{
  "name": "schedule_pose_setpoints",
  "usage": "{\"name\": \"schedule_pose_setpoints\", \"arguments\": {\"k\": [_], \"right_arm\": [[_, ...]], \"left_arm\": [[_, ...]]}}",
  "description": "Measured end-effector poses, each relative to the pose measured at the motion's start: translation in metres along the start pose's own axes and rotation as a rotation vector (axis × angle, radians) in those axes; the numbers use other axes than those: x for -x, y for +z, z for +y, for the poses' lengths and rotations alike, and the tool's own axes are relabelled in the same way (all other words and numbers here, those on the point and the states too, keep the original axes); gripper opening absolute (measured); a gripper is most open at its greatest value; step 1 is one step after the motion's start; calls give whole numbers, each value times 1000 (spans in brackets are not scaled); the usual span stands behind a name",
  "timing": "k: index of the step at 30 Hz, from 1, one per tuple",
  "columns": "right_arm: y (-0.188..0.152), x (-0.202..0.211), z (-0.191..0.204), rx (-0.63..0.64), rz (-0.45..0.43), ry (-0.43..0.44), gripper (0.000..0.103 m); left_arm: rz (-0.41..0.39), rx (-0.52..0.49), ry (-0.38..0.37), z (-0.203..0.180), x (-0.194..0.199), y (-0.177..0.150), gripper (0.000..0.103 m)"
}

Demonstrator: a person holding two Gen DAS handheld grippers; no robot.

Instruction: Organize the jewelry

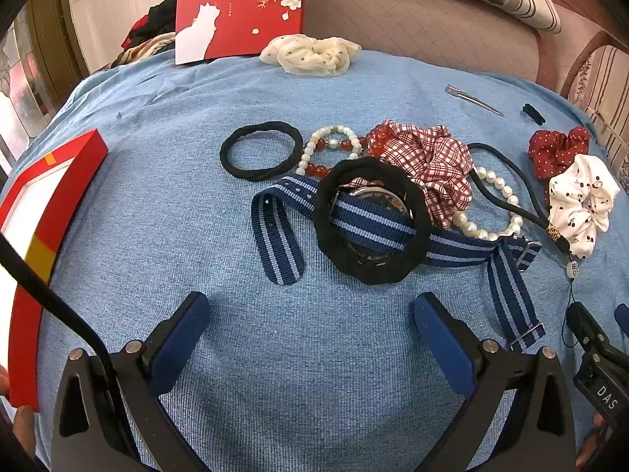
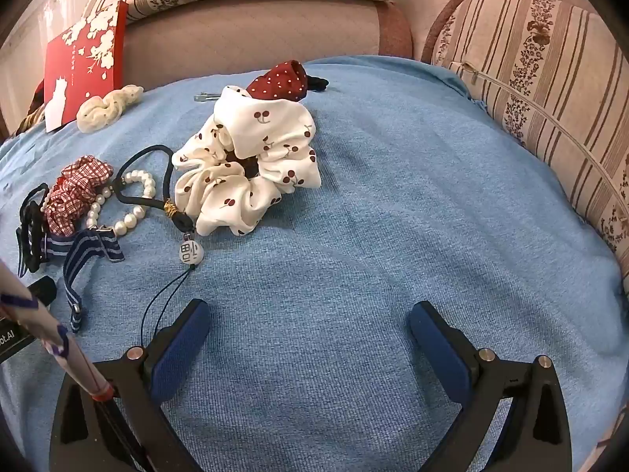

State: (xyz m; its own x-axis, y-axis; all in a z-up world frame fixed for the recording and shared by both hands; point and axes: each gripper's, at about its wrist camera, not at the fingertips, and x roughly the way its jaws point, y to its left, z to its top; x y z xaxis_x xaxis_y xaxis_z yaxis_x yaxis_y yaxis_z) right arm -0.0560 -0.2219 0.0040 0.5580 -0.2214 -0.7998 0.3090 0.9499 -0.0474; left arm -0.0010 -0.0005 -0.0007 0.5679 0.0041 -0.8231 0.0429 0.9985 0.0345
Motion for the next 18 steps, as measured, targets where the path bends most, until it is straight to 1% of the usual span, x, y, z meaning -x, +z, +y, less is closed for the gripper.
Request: {"name": "schedule_pose_setpoints", "arguments": {"k": [18], "right_arm": [[1,-1,-1,1,1,-2,103]], "left_arm": [[2,0,-1,-1,-3,2,103]]}}
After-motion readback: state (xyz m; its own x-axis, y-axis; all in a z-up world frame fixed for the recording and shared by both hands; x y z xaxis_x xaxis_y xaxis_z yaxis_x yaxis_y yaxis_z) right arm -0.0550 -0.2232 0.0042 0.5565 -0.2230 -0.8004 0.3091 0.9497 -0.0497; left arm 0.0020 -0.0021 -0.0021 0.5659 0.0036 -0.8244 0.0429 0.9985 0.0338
